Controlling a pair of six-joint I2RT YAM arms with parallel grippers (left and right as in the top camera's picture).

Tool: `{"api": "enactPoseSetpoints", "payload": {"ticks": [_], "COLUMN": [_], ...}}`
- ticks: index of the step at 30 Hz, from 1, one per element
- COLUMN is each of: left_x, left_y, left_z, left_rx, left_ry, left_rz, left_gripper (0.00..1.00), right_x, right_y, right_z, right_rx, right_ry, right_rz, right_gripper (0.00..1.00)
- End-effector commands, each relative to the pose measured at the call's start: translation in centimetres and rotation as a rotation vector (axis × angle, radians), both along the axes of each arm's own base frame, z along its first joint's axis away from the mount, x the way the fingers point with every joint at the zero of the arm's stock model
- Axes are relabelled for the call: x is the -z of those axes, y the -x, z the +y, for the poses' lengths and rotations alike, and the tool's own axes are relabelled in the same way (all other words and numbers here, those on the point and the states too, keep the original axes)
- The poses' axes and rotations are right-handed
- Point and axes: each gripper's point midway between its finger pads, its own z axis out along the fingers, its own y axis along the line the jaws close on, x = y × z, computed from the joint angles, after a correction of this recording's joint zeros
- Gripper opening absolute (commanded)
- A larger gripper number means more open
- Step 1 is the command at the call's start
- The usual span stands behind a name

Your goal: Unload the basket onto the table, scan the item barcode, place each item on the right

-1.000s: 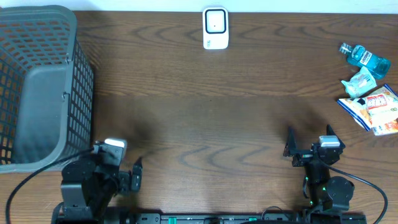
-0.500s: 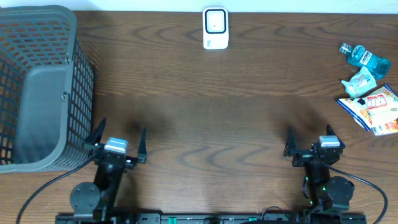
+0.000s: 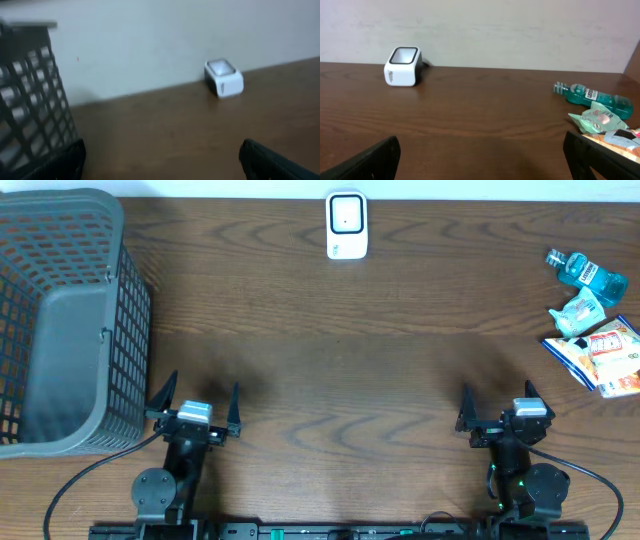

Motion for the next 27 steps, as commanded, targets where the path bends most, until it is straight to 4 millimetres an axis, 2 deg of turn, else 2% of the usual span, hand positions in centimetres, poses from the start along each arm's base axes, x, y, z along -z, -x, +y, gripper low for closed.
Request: {"api": "enactPoseSetpoints", "payload": {"ticks": [1, 4, 8, 20, 27], "left_x": [2.1, 4.4, 4.4, 4.4, 4.4], "left_y": [-0.1, 0.1, 0.1, 0.1, 0.1], "left_z": [1.4, 2.8, 3.8, 3.9, 3.7], "left_rx": [-0.086, -0.175, -0.231, -0.246, -0.236], "left_ry": [0.052, 0.107, 0.115, 0.210, 0.208], "left_rz": [0.089, 0.189, 0.183, 0.188, 0.190], "left_gripper": [0.98, 0.98, 0.98, 0.98, 0.98], "right_x": [0.0, 0.0, 0.0, 0.0, 0.0], "right_y": [0.0, 0.0, 0.0, 0.0, 0.0], "right_z": [-0.4, -0.4, -0.4, -0.4, -0.4], "right_rx": [0.018, 0.018, 0.018, 0.018, 0.018], "right_ry": [-0.006, -0.006, -0.006, -0.006, -0.006], "right_rz": [-0.001, -0.001, -0.001, -0.001, -0.001], "right_gripper": [0.99, 0.99, 0.99, 0.99, 0.99]}}
